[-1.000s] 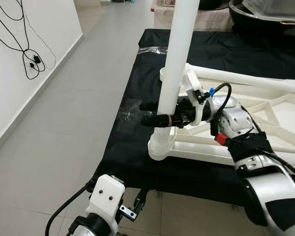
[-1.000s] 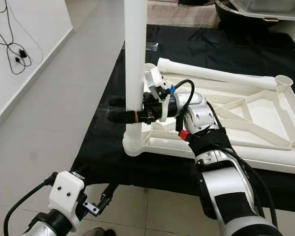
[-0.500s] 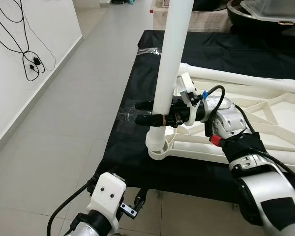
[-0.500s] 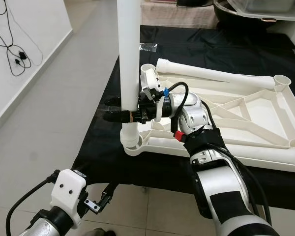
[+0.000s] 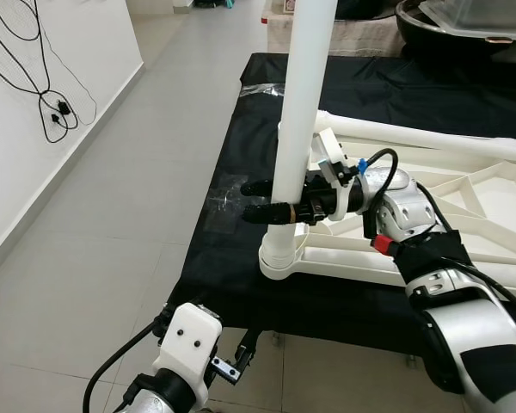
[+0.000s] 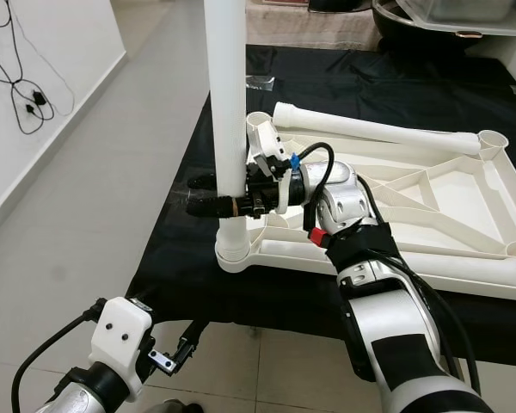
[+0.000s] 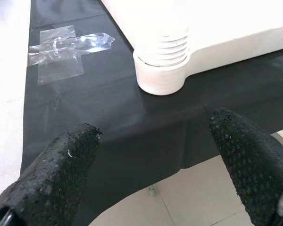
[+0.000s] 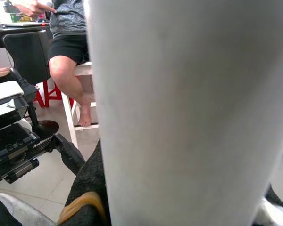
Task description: Building children table
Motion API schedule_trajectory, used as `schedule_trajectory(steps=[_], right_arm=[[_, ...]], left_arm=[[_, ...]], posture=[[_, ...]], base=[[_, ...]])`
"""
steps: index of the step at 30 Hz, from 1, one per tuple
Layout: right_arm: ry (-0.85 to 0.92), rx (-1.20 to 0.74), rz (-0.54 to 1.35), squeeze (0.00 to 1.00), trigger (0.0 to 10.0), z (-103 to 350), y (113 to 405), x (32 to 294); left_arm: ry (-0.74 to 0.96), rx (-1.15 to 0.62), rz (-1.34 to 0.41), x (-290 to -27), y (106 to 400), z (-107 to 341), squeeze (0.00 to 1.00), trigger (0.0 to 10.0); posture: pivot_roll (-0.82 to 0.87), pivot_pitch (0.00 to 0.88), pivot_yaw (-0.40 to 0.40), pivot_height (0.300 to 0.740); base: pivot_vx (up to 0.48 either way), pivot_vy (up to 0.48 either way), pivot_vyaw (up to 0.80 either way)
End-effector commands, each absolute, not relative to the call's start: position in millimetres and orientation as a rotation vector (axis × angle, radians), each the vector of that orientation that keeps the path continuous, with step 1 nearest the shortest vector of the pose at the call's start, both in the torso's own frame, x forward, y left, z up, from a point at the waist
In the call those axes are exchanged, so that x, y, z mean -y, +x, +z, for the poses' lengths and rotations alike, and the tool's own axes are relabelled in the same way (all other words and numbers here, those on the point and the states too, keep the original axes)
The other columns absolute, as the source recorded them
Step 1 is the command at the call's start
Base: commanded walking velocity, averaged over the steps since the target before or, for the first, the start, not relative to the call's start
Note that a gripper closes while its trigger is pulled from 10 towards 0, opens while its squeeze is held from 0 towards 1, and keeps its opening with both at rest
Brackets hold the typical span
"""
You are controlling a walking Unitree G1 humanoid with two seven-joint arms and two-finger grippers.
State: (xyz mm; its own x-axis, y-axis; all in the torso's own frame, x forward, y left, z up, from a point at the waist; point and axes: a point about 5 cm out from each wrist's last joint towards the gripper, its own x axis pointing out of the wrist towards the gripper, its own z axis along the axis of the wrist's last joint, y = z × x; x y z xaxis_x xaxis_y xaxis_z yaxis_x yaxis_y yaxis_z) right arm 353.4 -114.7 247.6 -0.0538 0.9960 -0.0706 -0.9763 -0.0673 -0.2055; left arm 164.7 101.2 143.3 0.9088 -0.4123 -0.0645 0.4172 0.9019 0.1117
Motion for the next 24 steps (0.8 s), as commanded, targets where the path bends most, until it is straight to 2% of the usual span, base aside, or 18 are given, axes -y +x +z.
schedule_trajectory(steps=[1,10,19,24], right_arm=[[-0.224,0.046,1.661,0.00,10.0,233.5,350.0,111.5],[-0.204,0.012,1.580,0.00,10.0,221.9,351.5,103.7],[-0.163,-0.004,1.526,0.00,10.0,217.6,349.7,108.3],[-0.166,0.016,1.392,0.00,10.0,216.4,351.6,111.5]], left_arm=[[0.133,-0.063,-0.435,-101.5,162.7,137.8,0.00,10.0],[0.134,-0.061,-0.434,-100.6,162.1,137.4,0.00,10.0],[0.133,-0.060,-0.436,-100.4,162.8,137.5,0.00,10.0],[0.133,-0.057,-0.438,-100.1,163.5,138.1,0.00,10.0]], posture=[[0.16,0.141,-0.017,0.740],[0.16,0.137,-0.019,0.740],[0.15,0.141,-0.019,0.740],[0.15,0.148,-0.018,0.740]], base=[[0.000,0.000,0.00],[0.000,0.000,0.00],[0.000,0.000,0.00],[0.000,0.000,0.00]])
